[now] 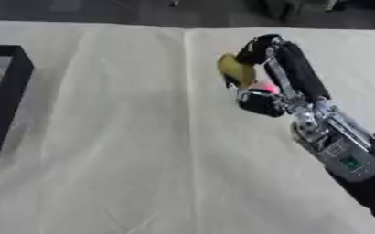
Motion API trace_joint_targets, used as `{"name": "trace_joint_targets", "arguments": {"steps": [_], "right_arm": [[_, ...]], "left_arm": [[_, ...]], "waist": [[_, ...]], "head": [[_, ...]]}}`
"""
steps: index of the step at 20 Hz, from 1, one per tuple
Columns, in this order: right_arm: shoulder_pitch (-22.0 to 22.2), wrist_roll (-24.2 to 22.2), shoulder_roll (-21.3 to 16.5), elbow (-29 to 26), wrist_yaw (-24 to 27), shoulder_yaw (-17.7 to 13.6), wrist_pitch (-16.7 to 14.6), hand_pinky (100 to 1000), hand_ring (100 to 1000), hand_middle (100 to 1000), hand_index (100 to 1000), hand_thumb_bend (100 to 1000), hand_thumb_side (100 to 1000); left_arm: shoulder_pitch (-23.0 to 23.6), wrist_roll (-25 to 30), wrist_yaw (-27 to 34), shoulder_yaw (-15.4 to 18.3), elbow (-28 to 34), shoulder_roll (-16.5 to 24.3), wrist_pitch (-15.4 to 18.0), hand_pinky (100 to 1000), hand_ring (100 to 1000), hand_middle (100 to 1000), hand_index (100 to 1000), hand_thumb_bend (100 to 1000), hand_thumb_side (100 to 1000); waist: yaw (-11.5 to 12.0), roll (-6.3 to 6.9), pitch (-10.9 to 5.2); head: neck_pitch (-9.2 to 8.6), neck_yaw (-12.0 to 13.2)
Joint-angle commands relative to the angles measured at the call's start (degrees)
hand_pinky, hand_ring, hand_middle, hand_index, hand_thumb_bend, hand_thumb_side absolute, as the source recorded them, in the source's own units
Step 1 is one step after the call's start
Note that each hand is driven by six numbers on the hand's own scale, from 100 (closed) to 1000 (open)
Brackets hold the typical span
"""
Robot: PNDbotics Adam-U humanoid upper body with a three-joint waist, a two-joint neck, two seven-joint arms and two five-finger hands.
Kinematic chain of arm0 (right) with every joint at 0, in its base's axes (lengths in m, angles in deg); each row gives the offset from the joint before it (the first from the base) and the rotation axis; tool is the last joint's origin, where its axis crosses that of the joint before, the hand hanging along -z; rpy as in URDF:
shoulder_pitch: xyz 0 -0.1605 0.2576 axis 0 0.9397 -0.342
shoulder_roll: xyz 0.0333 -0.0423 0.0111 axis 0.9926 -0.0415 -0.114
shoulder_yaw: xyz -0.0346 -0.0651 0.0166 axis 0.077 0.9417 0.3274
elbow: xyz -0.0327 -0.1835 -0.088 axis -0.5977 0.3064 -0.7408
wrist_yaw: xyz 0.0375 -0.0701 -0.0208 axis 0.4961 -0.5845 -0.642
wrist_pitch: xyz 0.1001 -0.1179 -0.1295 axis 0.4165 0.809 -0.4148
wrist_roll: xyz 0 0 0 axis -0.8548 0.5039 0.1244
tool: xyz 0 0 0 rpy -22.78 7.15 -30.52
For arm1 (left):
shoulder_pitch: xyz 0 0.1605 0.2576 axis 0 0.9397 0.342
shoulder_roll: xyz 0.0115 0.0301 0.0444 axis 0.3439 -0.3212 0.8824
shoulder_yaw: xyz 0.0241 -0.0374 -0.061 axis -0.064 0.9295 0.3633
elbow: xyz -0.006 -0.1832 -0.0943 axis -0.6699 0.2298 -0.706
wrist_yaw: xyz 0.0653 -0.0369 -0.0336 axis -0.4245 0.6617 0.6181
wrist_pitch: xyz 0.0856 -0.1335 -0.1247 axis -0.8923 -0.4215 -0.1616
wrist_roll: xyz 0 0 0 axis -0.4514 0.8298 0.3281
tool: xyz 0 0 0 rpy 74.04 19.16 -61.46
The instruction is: Pick up the objects with one hand, pass them to the other hand, and then place them into the box on the other side of the table.
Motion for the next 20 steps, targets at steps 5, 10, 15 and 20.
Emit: {"name": "trace_joint_targets", "arguments": {"steps": [5,10,15,20], "right_arm": [[-3.0,7.4,5.1,-1.2,-2.2,3.0,-2.5,545,516,410,529,100,100],[-4.2,9.9,6.5,-1.2,-3.2,6.1,-6.5,553,516,412,529,100,100],[-5.2,9.9,7.5,-1.2,-5.2,8.8,-9.9,572,519,415,528,100,100],[-6.1,9.2,8.1,-1.2,-8.8,10.9,-11.5,584,520,416,526,100,100]], "left_arm": [[-4.0,5.7,-1.1,-2.7,1.0,3.8,-3.9,901,739,762,905,373,794],[-7.6,10.6,-3.9,-7.0,1.0,4.5,-7.2,896,751,776,909,377,765],[-12.9,16.8,-8.8,-11.4,1.0,3.1,-7.5,915,778,805,922,511,679],[-17.8,19.5,-15.0,-15.1,1.0,0.7,-9.7,927,790,806,926,492,643]], "waist": [[0.2,0.87,-1.81],[-0.1,1.04,-2.15],[0.0,1.26,-2.38],[0.4,1.54,-2.58]], "head": [[-0.35,1.3],[-0.47,2.5],[-0.13,3.3],[0.29,3.9]]}}
